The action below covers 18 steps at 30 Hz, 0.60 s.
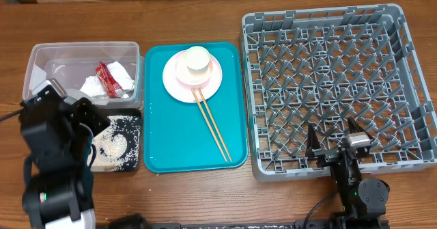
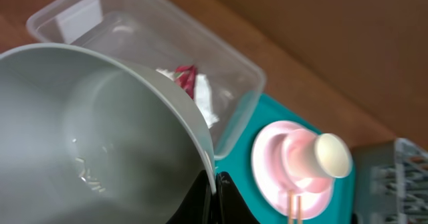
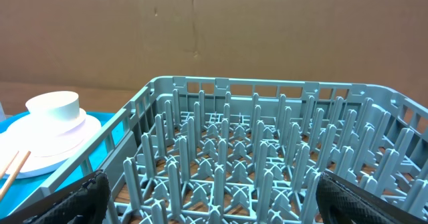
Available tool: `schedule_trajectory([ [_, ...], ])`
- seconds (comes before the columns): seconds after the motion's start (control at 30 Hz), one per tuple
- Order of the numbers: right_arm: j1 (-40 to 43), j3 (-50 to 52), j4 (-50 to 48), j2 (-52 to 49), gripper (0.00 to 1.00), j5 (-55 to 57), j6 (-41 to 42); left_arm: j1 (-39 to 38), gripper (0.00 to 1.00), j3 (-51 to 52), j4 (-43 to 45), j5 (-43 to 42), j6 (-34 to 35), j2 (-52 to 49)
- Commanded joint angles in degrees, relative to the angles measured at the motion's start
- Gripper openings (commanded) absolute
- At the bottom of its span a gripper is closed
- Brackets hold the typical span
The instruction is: Sort waste into correct bins and load items into the dishwasher
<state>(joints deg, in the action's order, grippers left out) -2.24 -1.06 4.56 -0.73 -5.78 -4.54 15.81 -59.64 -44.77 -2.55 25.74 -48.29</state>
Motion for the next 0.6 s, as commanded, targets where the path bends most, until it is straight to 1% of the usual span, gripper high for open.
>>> schedule_trajectory([
  [0.0, 0.24, 0.61, -0.31, 0.57, 1.00, -0.33, -0.20, 0.31, 0.04, -1.22, 0.52, -6.10, -2.54, 3.82],
  [0.1, 0.24, 0.61, -0.31, 0.57, 1.00, -0.33, -0.20, 0.31, 0.05, -1.22, 0.46, -12.26, -4.22, 5.73],
  [0.2, 0.24, 0.61, -0.31, 0.57, 1.00, -0.33, -0.20, 0.31, 0.04, -1.22, 0.42, -19.34, -6.62, 5.99],
  [0.27, 0.24, 0.61, -0.31, 0.57, 1.00, -0.33, -0.20, 0.31, 0.04, -1.22, 0.22, -22.60, -7.80, 5.97],
  [0.4, 0.24, 0.61, -0.31, 0.57, 1.00, -0.33, -0.20, 0.35, 0.04, -1.22, -0.02, -21.73, -8.61, 5.95],
  [0.57, 0.24, 0.61, -0.31, 0.57, 1.00, -0.33, -0.20, 0.35, 0.04, -1.22, -0.04, -16.68, -7.63, 5.75],
])
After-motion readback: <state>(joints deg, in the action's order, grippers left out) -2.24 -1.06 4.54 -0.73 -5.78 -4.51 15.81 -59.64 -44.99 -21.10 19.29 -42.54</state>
